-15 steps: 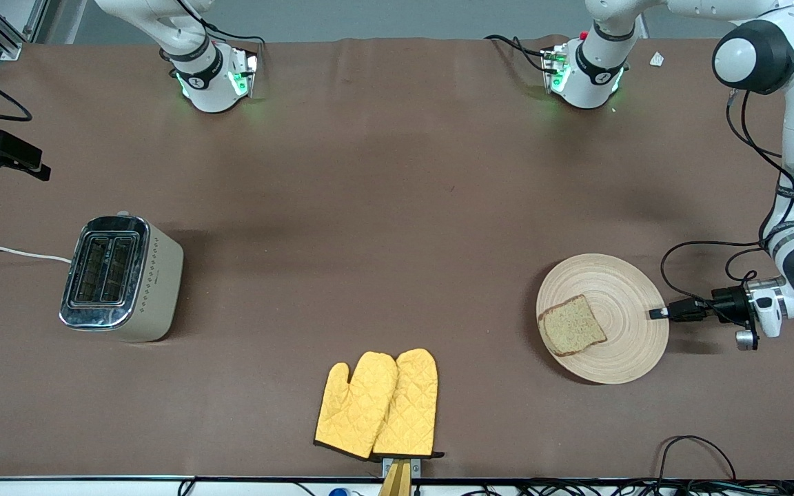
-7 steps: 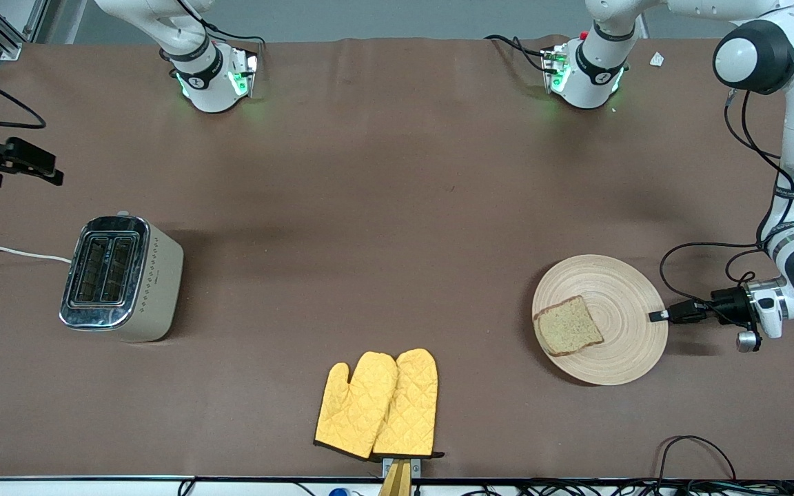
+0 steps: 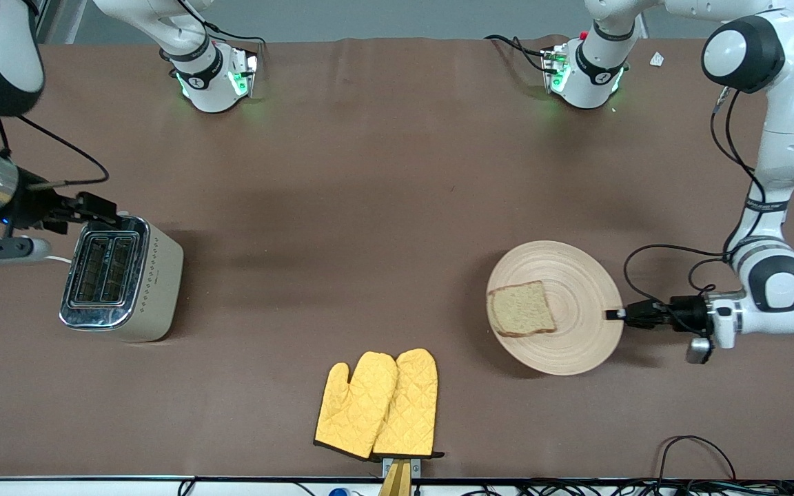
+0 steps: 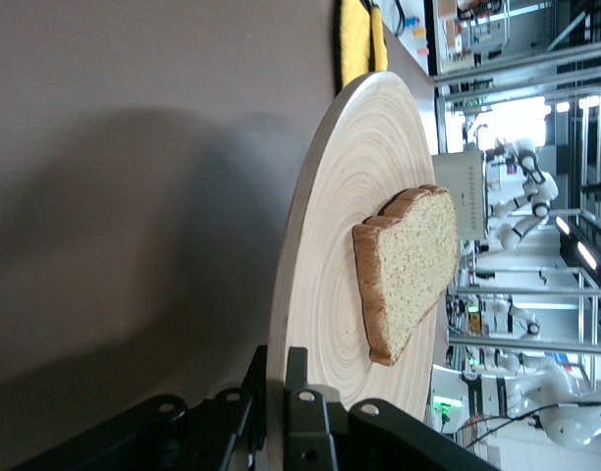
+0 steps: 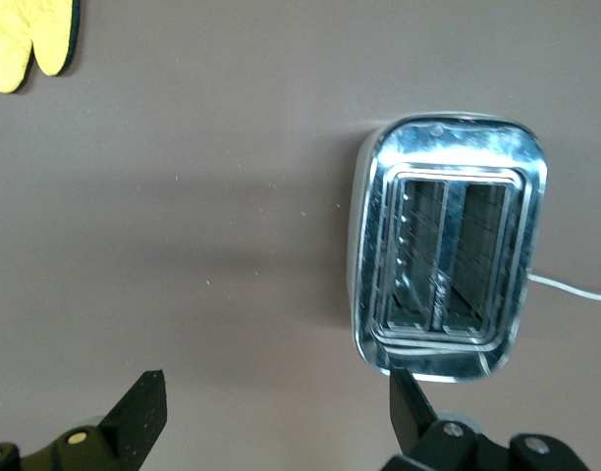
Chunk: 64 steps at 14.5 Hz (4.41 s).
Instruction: Move plate and put bread in toaster
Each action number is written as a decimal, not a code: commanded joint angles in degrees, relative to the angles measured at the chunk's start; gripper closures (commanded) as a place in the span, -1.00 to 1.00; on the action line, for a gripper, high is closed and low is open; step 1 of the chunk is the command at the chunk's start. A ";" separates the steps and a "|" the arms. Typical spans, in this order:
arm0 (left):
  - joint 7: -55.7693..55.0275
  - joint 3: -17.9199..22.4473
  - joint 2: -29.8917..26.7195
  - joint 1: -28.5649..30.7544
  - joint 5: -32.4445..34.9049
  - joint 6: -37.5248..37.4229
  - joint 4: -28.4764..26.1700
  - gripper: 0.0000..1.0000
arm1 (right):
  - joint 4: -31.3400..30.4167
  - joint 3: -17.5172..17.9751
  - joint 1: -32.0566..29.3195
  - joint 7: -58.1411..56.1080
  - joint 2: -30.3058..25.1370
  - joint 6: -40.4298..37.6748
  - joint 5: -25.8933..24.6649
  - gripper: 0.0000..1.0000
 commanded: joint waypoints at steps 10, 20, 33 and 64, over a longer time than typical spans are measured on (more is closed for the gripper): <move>-6.34 -3.87 -1.06 -25.97 -13.13 20.72 -1.64 1.00 | -11.07 -0.04 3.11 4.09 0.30 15.16 2.23 -1.00; -6.34 -3.87 -0.53 -31.00 -17.81 26.72 -7.09 0.97 | -10.98 -0.04 9.62 10.08 11.10 26.67 2.23 -1.00; -26.26 -3.08 -9.48 -25.29 -6.07 26.02 -7.36 -1.00 | -10.98 -0.04 20.08 19.57 19.55 34.25 10.23 -1.00; -60.05 8.34 -54.32 -27.74 56.28 -19.16 -4.01 -1.00 | -8.96 -0.04 26.33 26.87 26.23 38.90 10.23 0.26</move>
